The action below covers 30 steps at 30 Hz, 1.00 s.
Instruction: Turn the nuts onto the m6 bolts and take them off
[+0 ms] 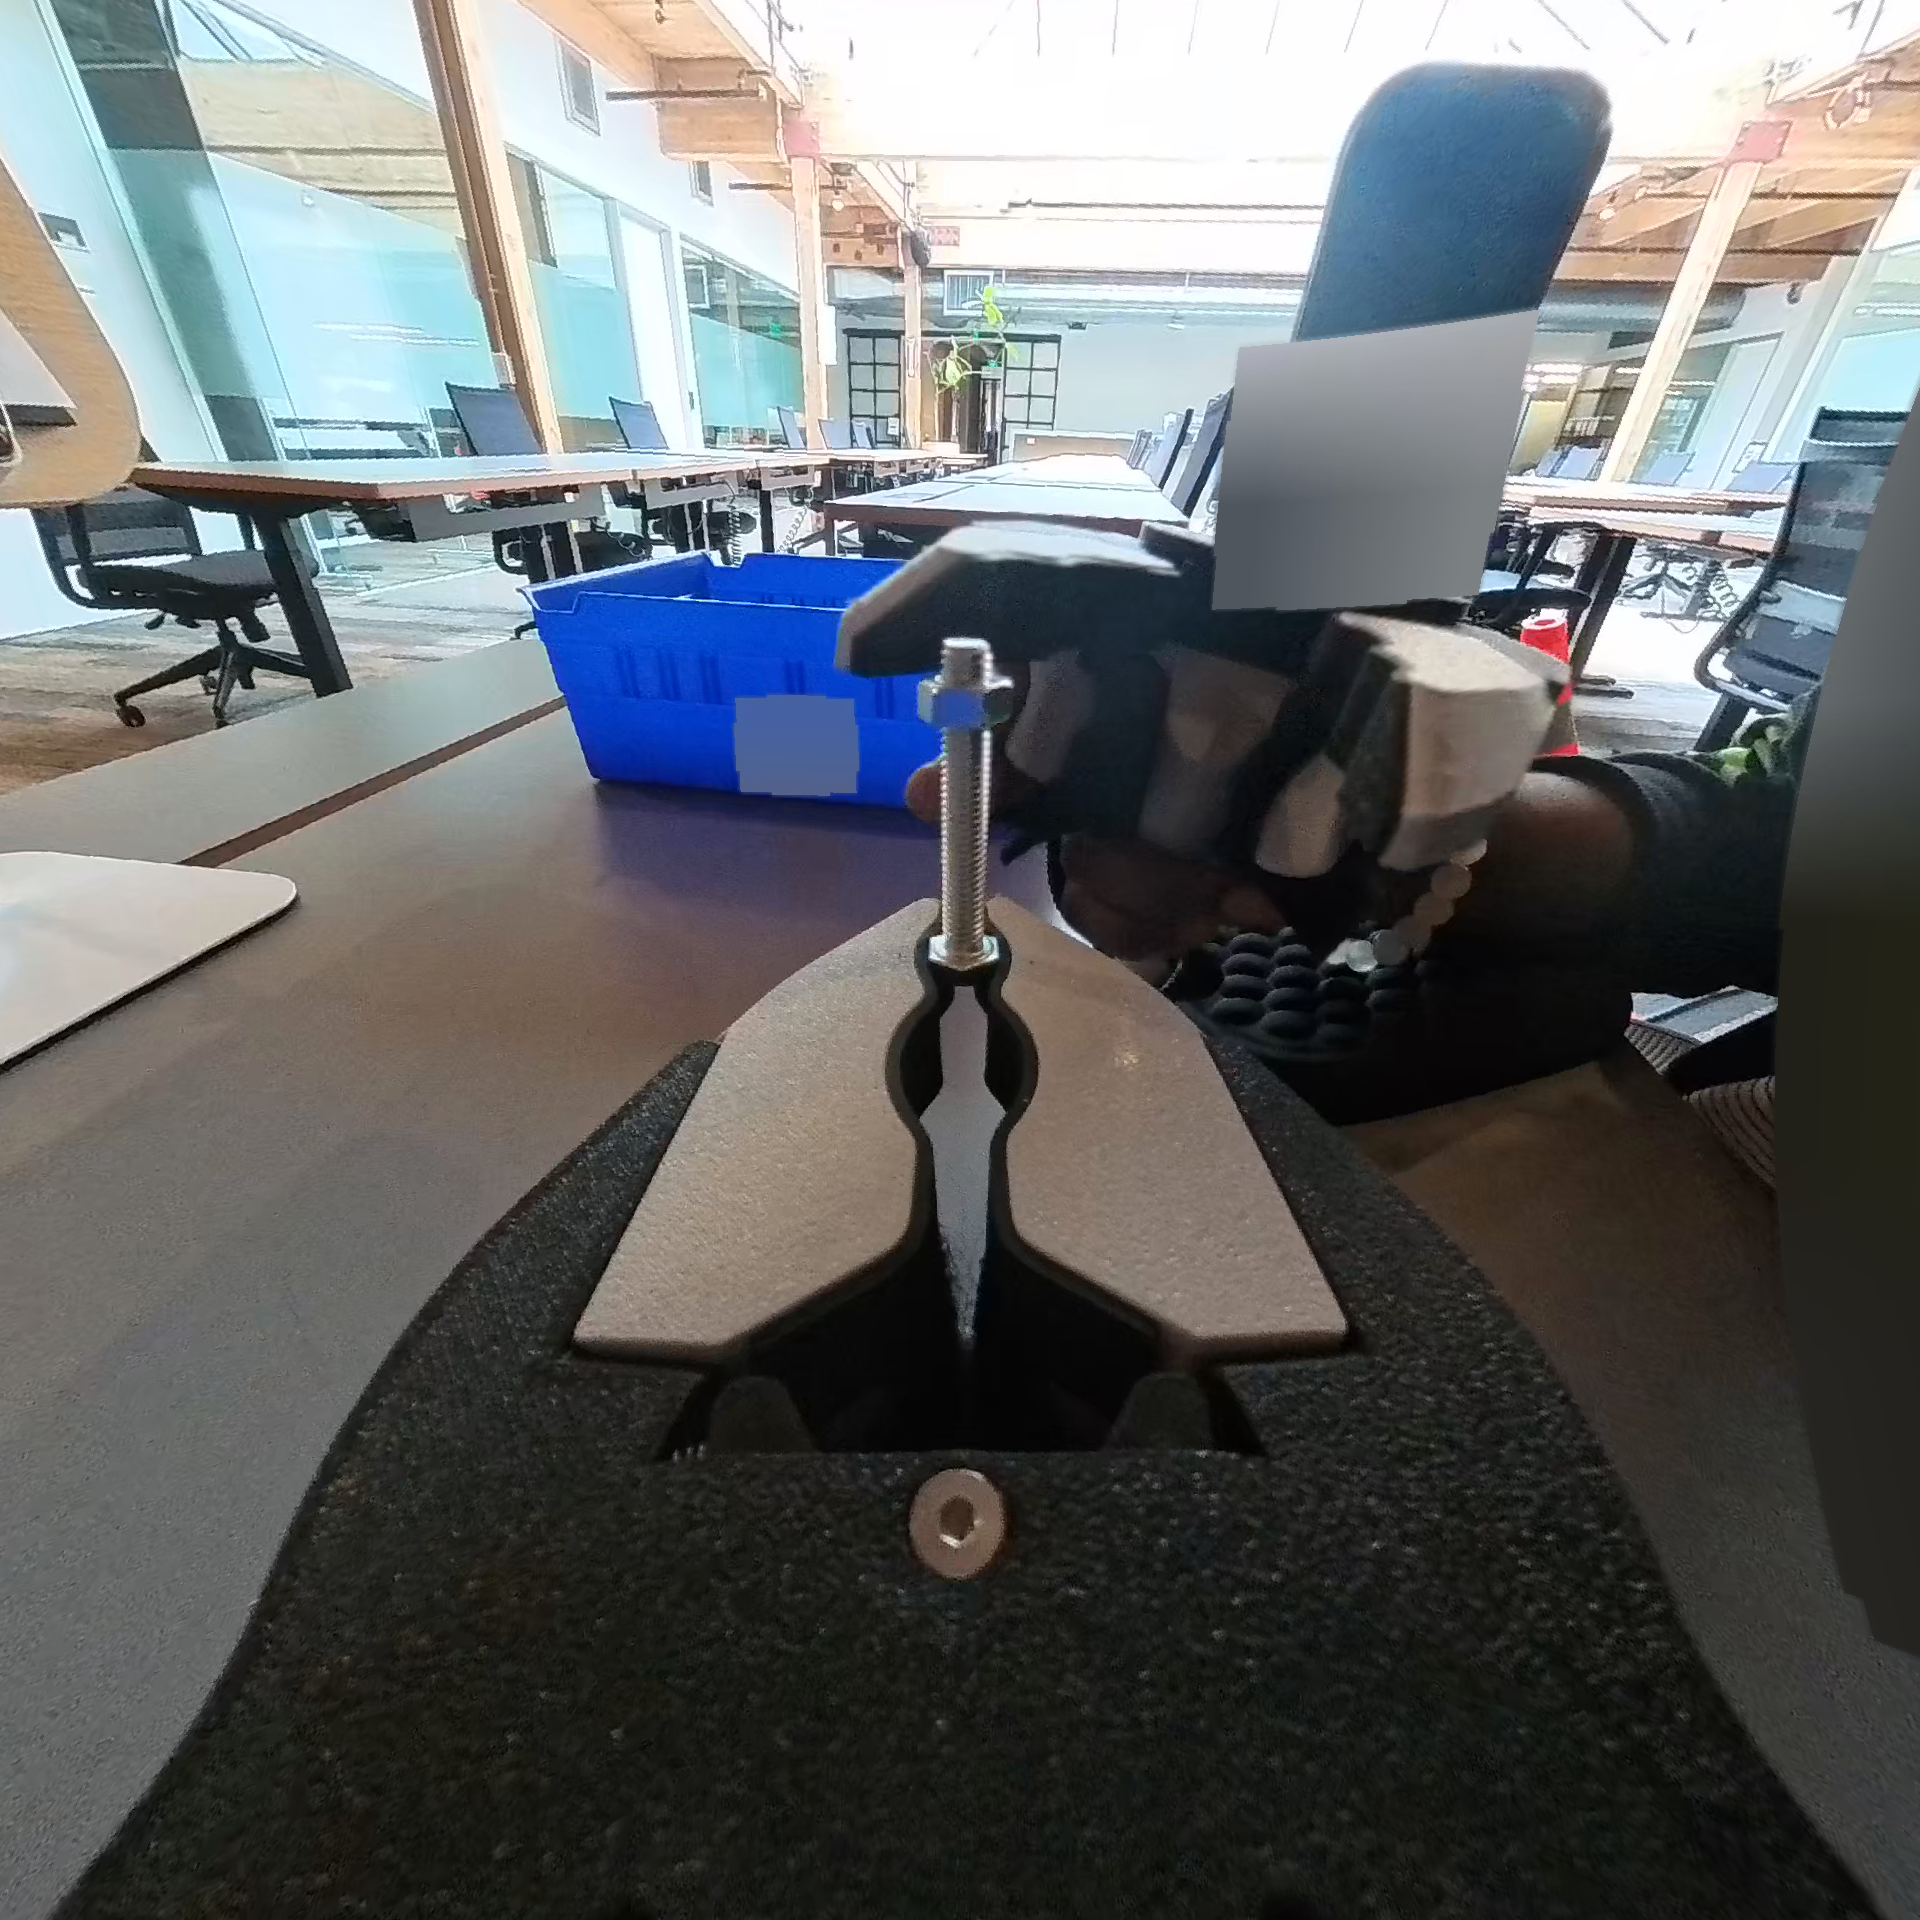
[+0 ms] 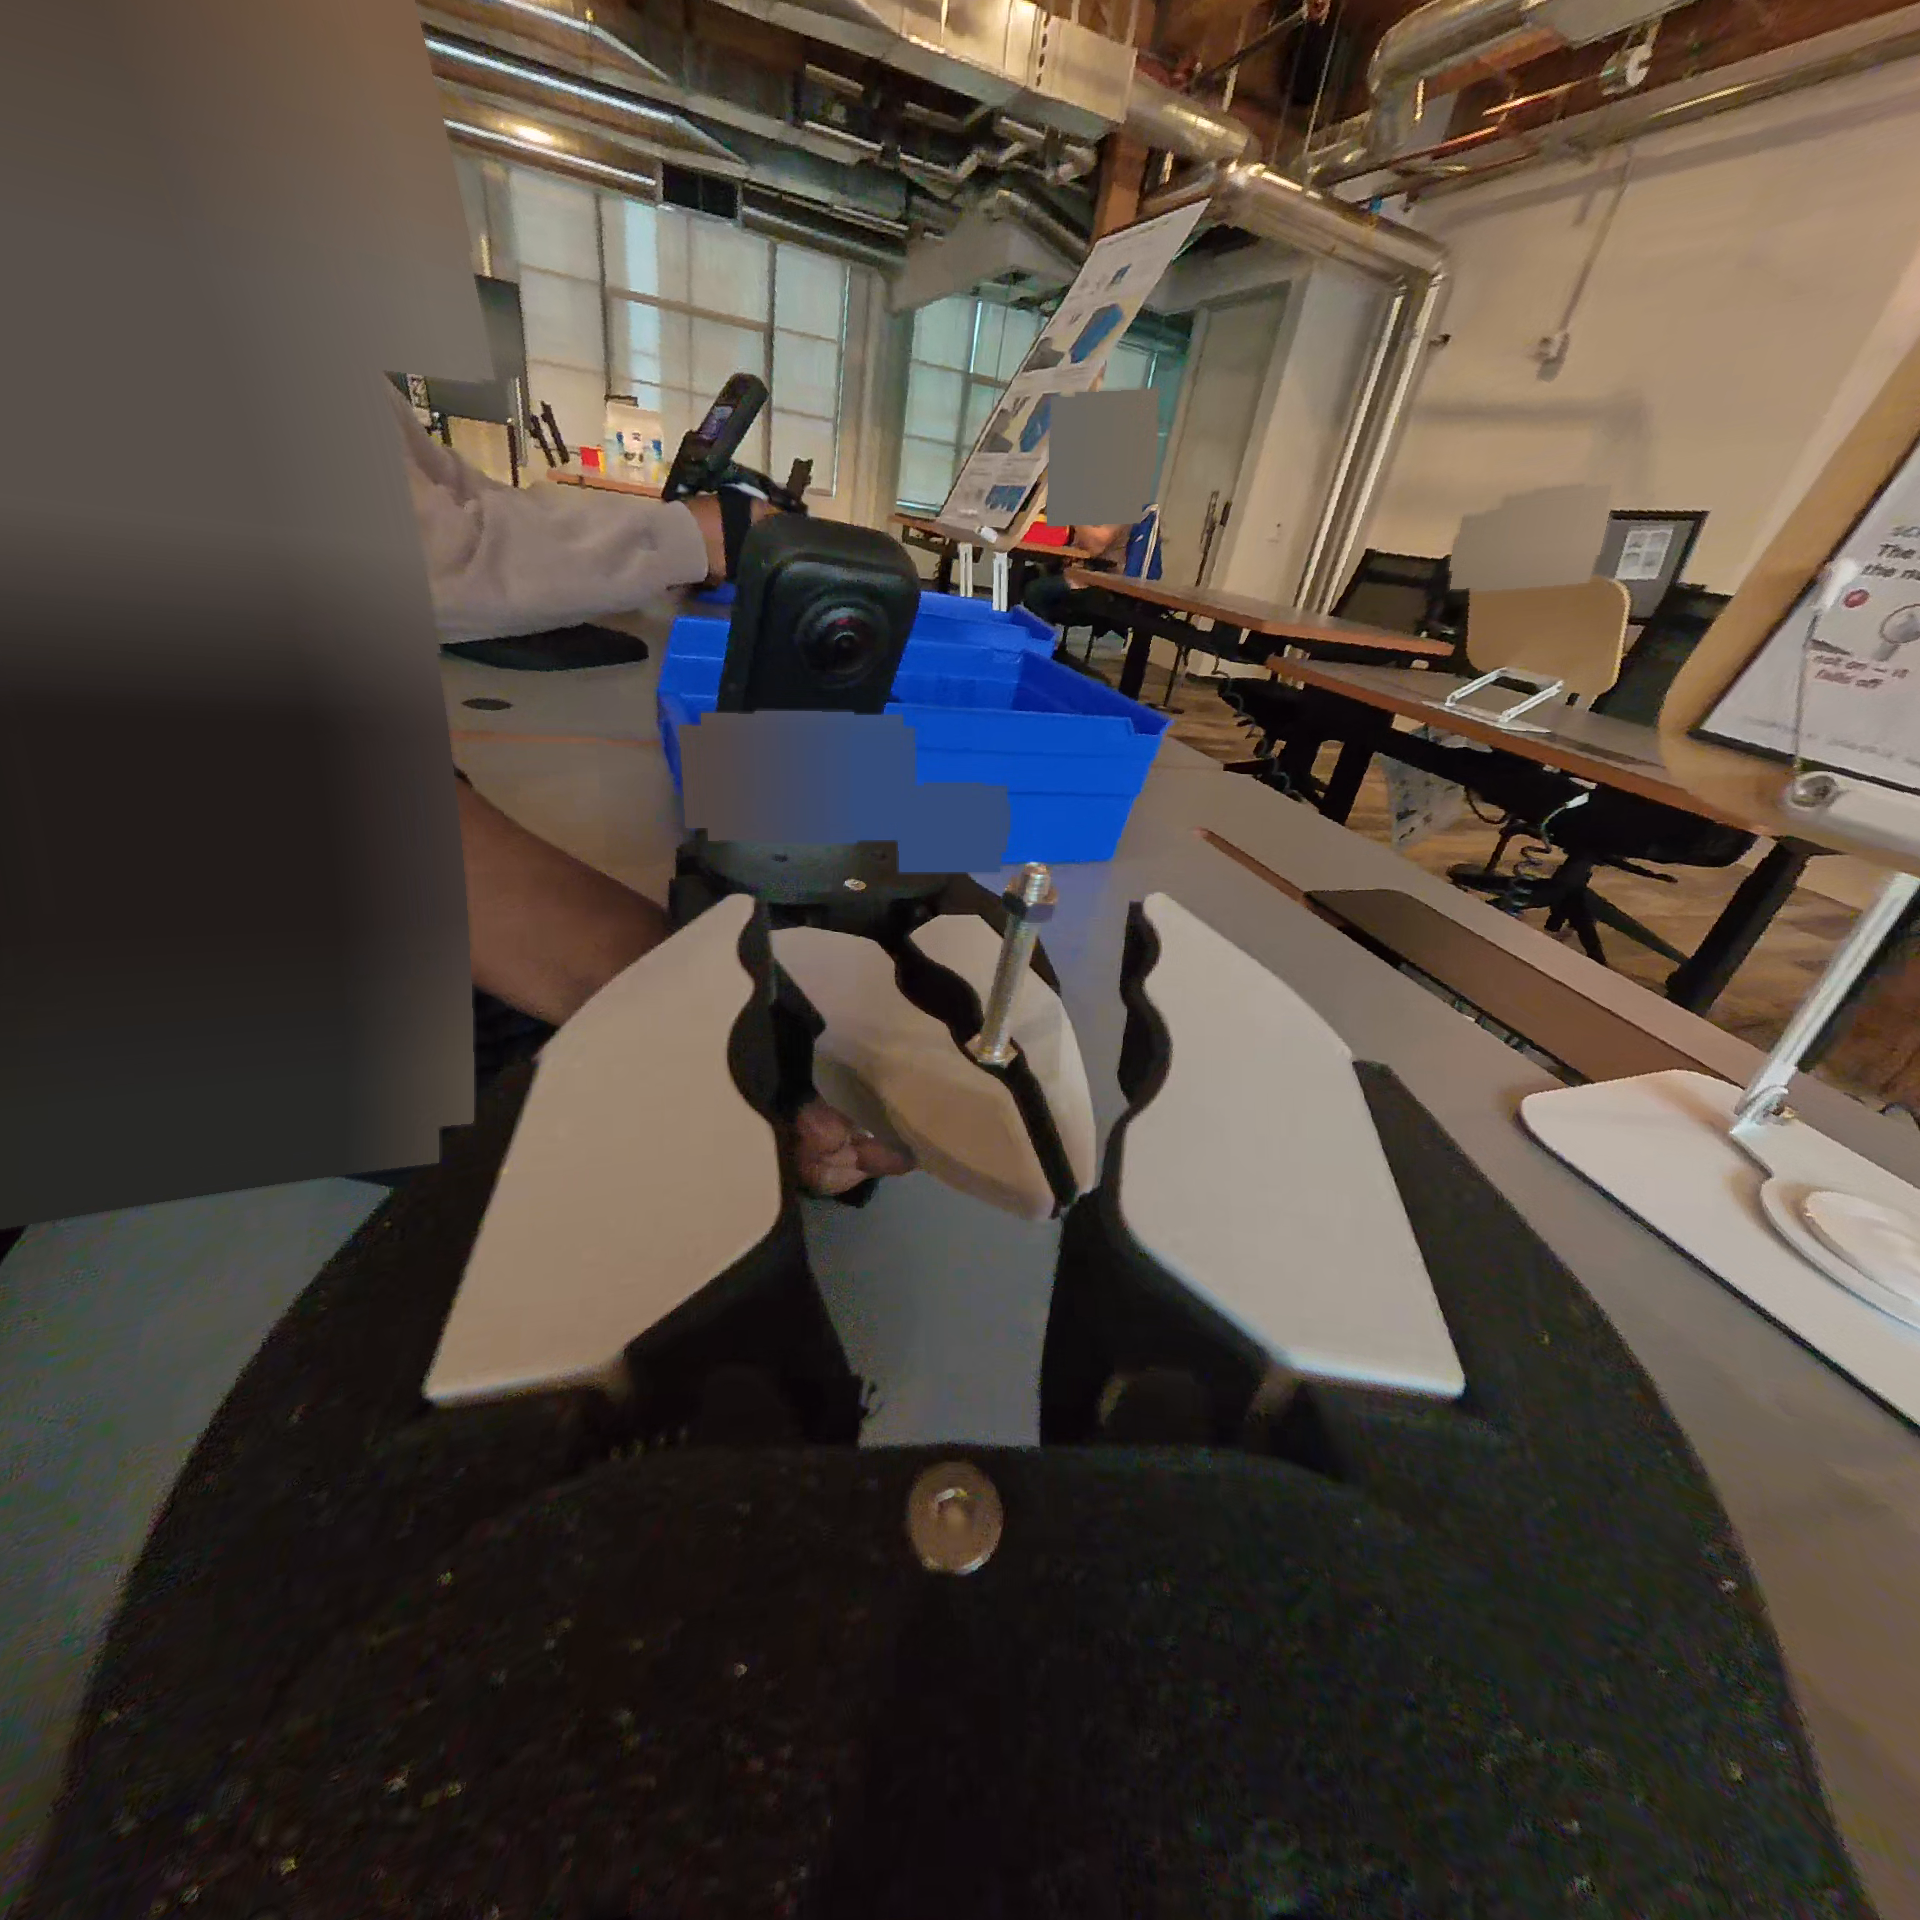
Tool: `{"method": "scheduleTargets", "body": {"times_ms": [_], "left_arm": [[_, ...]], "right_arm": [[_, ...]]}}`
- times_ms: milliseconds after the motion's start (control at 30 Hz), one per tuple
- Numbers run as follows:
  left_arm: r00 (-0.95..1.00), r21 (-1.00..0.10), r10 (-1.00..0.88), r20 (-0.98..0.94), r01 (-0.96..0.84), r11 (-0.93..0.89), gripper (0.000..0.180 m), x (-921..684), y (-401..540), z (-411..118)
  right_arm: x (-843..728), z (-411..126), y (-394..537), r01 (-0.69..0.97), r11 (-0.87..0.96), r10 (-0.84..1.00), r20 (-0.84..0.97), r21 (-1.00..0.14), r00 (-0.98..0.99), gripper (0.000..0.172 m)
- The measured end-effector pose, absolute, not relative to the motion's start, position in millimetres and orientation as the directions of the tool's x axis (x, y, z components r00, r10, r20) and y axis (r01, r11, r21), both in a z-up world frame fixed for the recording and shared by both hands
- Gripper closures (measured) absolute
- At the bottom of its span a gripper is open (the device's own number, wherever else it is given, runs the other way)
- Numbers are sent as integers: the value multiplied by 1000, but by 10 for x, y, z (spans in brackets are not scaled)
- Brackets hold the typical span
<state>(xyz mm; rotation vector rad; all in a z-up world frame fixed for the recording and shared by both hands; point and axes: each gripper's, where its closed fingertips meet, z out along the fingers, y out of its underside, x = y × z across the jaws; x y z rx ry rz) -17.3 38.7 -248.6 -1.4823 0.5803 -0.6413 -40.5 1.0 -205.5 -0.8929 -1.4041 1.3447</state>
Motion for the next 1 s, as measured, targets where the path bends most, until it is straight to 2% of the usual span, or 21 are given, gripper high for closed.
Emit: {"method": "scheduleTargets", "body": {"times_ms": [100,200,233,367,500,567,633,700,733,867,1000], "left_arm": [[709,-999,-704,34,34,-15,178,-170,388,-2488],[713,-999,-700,41,42,-17,178,-183,393,-2483],[714,-999,-699,45,45,-19,178,-187,394,-2482],[714,-999,-699,40,40,-17,178,-182,392,-2484],[712,-999,-702,38,37,-16,178,-175,388,-2486],[711,-999,-703,36,34,-16,178,-170,386,-2488],[712,-999,-702,35,33,-16,178,-170,386,-2489],[714,-999,-700,37,37,-16,178,-176,388,-2486],[714,-999,-699,39,38,-17,178,-178,388,-2485],[713,-999,-700,36,35,-16,178,-174,386,-2488],[713,-999,-701,36,35,-16,178,-173,386,-2487]], "right_arm": [[-405,-2085,-39,-95,136,942,158,-986,-296,109],[-344,-2112,-98,-79,169,923,186,-982,-337,159],[-330,-2093,-113,-88,159,921,180,-983,-346,160],[-344,-2067,-51,-99,143,935,167,-985,-312,153],[-381,-2028,11,-131,130,950,162,-983,-268,117],[-399,-2056,-14,-114,127,946,155,-985,-285,107],[-399,-2081,-43,-103,139,941,164,-985,-297,113],[-361,-2098,-62,-96,175,932,197,-980,-305,150],[-334,-2092,-91,-99,177,924,200,-979,-326,161],[-332,-2061,-54,-107,140,933,167,-984,-318,158],[-375,-2020,48,-138,130,955,161,-982,-248,121]]}}
